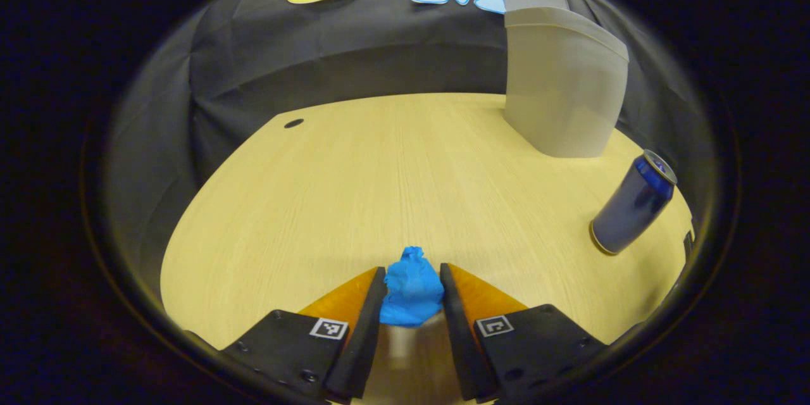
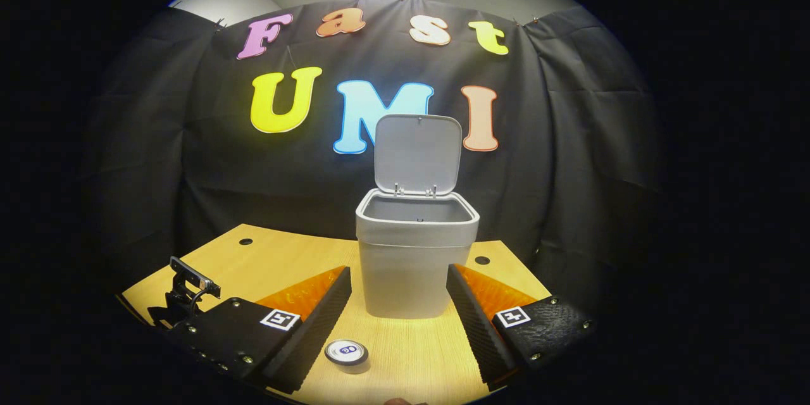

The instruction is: Press the lid of the desktop garbage bin to open it, pick up the crumpled paper on the desktop and throw it into the bin, then pick up the pop can on the desktop and drop it into the bin, and finally close the garbage bin lid.

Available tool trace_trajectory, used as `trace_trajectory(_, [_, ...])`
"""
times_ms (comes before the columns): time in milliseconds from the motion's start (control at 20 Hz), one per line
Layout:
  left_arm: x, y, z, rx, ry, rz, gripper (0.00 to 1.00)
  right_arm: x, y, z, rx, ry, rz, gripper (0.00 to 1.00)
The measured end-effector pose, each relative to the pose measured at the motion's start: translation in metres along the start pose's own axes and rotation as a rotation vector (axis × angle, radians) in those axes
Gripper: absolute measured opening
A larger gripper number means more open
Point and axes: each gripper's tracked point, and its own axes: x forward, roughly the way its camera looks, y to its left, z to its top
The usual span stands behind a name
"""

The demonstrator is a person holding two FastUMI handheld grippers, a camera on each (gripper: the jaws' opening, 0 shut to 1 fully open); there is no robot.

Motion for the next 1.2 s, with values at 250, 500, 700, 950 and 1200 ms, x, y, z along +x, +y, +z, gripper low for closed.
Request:
trace_trajectory(250, [0.000,0.000,-0.001,-0.001,-0.013,0.007,0.54,0.001,0.010,-0.010,-0.005,0.021,0.013,0.97])
trace_trajectory(500, [0.002,-0.001,-0.001,0.026,-0.051,0.003,0.35,0.000,0.018,-0.018,-0.005,0.042,0.038,0.97])
trace_trajectory(700, [0.002,-0.001,0.000,0.038,-0.060,0.005,0.29,0.000,0.018,-0.021,0.005,0.043,0.045,0.97])
trace_trajectory(950, [-0.003,-0.002,0.001,0.008,-0.050,0.014,0.24,0.002,0.009,-0.021,0.018,0.040,0.035,0.97])
trace_trajectory(1200, [-0.025,-0.006,0.029,0.031,-0.070,0.013,0.17,0.007,-0.001,-0.020,0.068,0.039,0.030,0.97])
